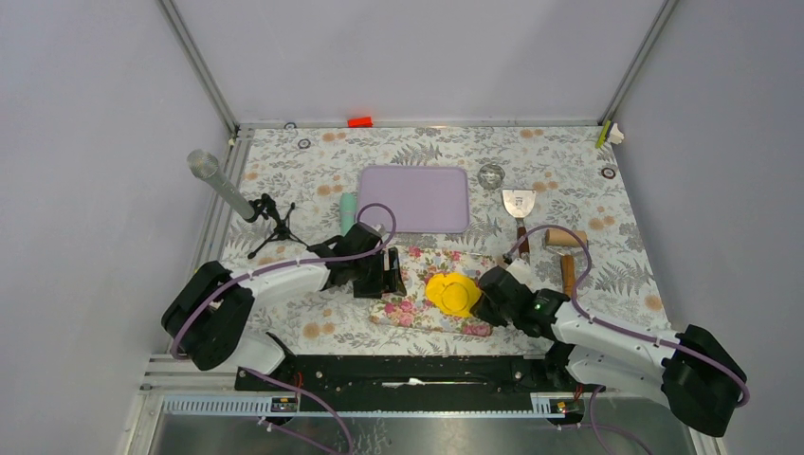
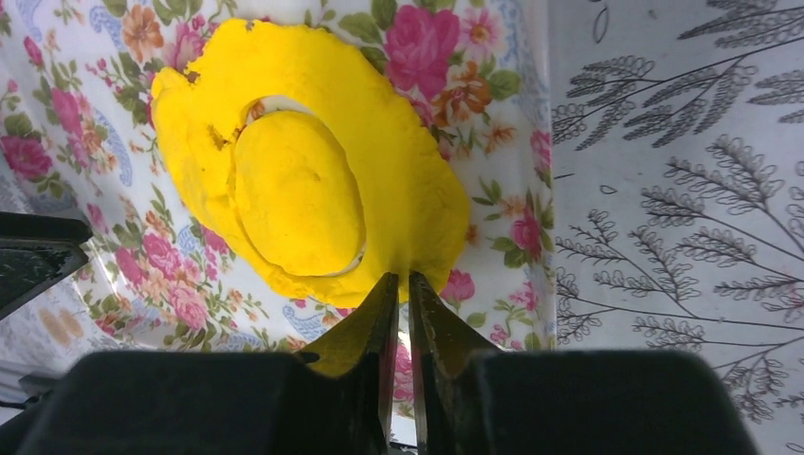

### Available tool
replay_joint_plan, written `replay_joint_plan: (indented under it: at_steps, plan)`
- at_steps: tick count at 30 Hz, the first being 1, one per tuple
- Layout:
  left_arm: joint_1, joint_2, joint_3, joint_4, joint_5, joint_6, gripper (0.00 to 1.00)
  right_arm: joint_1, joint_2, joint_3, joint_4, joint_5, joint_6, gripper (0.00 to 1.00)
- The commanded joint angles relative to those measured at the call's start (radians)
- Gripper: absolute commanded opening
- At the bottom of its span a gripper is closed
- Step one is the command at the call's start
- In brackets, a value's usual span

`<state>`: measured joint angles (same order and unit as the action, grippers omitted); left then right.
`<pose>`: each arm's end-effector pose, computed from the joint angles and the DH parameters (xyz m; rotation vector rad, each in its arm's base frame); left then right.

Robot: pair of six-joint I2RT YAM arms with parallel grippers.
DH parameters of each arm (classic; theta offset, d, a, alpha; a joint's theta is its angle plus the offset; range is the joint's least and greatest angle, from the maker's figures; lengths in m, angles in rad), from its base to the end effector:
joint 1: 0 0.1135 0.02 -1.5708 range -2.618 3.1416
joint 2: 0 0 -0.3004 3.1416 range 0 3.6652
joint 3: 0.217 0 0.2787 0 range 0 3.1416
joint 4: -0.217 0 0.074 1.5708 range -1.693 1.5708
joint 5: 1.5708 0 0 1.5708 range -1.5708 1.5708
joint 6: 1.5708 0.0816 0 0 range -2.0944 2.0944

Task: Roll out the dumpling wrappers from the dough
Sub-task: Remove the dumpling wrapper from the work surface.

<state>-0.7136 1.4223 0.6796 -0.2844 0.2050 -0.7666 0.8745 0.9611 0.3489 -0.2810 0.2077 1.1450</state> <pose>0.2131 -0.2065 0.1390 0.0060 2.7841 -0.7345 0.1422 0.1439 0.1326 0.4354 2.5069 0.6176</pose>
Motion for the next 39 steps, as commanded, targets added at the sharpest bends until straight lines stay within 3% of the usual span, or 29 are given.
replay_joint_plan:
  at_steps: [1,12,22,31,35,39]
  plan:
    - [0.023,0.065,-0.001,-0.080,-0.037,0.062,0.73,0.004,0.030,0.029,-0.146,0.130,-0.015,0.15]
    - [0.027,0.133,0.004,-0.128,-0.068,0.078,0.72,0.004,0.032,0.104,-0.225,0.223,-0.050,0.15]
    - [-0.002,0.124,0.027,-0.103,0.018,0.095,0.71,0.005,-0.032,0.139,-0.080,0.048,-0.060,0.17]
    - [-0.025,-0.037,0.020,-0.068,0.089,0.045,0.70,0.004,-0.013,0.069,0.013,-0.085,-0.090,0.14]
    - [-0.032,0.014,0.002,0.027,0.160,-0.005,0.68,0.005,-0.062,0.013,0.040,-0.094,-0.103,0.14]
    - [-0.034,0.088,-0.009,0.070,0.131,-0.026,0.67,0.003,-0.038,-0.001,0.076,-0.074,-0.101,0.14]
